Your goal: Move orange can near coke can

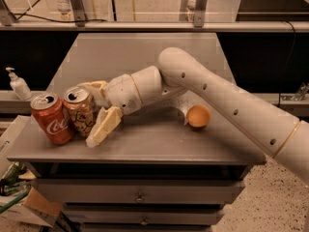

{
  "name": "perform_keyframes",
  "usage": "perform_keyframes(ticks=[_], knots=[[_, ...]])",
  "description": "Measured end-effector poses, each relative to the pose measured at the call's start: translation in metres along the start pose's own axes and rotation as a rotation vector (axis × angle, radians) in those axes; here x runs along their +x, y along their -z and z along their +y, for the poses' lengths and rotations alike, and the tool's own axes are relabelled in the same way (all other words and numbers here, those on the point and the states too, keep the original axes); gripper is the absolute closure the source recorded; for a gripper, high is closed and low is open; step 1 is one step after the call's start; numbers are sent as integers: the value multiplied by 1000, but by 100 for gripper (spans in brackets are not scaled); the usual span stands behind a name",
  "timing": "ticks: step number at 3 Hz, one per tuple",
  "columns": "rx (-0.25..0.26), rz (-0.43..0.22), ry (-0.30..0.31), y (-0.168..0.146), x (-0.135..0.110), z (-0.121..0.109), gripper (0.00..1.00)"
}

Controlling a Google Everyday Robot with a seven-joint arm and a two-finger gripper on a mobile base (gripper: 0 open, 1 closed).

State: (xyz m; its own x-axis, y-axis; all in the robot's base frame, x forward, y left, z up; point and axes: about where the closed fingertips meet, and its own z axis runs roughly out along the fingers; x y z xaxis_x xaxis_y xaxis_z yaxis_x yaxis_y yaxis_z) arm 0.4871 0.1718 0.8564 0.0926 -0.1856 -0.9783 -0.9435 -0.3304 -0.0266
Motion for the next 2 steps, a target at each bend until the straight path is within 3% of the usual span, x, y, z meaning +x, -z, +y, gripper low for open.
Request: perform_keyframes(ticks=[1, 2], knots=[[33, 4, 30, 14, -11, -11, 0], [107, 12, 82, 48, -31, -33, 0]])
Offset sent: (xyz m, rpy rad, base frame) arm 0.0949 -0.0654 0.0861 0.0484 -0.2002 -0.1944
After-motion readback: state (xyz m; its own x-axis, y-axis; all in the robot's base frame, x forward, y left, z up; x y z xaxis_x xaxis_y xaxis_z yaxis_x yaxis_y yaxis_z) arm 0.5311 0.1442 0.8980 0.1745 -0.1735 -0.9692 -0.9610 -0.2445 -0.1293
